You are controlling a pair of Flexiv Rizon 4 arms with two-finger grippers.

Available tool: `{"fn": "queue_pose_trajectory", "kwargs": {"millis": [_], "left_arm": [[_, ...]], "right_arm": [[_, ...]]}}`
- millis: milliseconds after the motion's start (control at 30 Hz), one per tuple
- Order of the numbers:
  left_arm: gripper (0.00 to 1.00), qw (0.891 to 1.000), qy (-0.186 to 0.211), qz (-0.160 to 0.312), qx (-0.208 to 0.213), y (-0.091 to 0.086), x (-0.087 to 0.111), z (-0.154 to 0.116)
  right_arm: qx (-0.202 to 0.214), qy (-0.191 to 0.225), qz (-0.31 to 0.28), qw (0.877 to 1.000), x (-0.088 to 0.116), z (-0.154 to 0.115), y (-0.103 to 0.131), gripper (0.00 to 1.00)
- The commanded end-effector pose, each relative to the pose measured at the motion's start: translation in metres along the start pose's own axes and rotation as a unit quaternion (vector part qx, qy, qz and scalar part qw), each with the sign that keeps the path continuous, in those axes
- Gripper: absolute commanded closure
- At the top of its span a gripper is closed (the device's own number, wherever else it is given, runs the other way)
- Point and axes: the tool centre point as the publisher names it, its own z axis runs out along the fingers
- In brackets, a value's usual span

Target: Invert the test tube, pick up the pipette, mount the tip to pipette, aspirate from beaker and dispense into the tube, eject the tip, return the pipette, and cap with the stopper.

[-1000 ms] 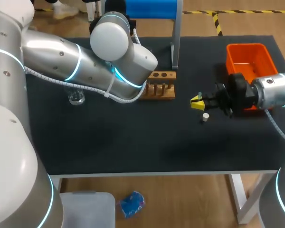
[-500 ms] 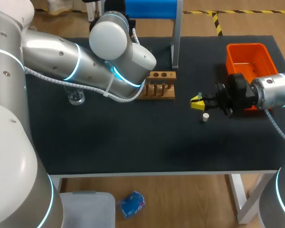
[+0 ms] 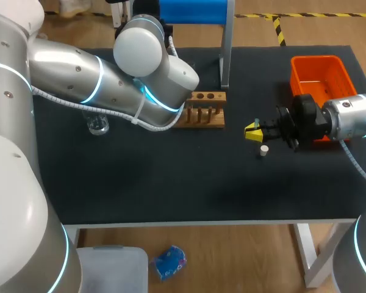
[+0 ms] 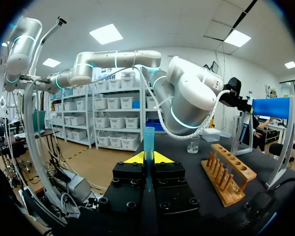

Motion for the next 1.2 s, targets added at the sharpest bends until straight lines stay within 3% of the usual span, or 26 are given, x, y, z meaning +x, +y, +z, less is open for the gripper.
{"fn": "queue_pose_trajectory", "kwargs": {"millis": [33,100,300,700,1200], "left_arm": [[0.56,1.000,0.001,-0.001,0.002,0.002,0.000,0.003],[0.58,1.000,0.001,0.002,0.000,0.003,0.000,0.004],[1.00,1.000,-0.001,0.000,0.000,0.003,-0.001,0.002],[1.00,1.000,-0.007,-0.002,0.016,-0.012,-0.005,-0.012],[1.00,0.998,-0.002,0.012,0.060,-0.059,-0.008,-0.032]], "right_arm": [[0.001,0.000,0.000,1.000,0.000,0.000,0.000,1.00],[0.001,0.000,0.000,1.000,0.000,0.000,0.000,1.00],[0.001,0.000,0.000,1.000,0.000,0.000,0.000,1.00],[0.001,0.000,0.000,1.000,0.000,0.000,0.000,1.00],[0.001,0.000,0.000,1.000,0.000,0.000,0.000,1.00]]}}
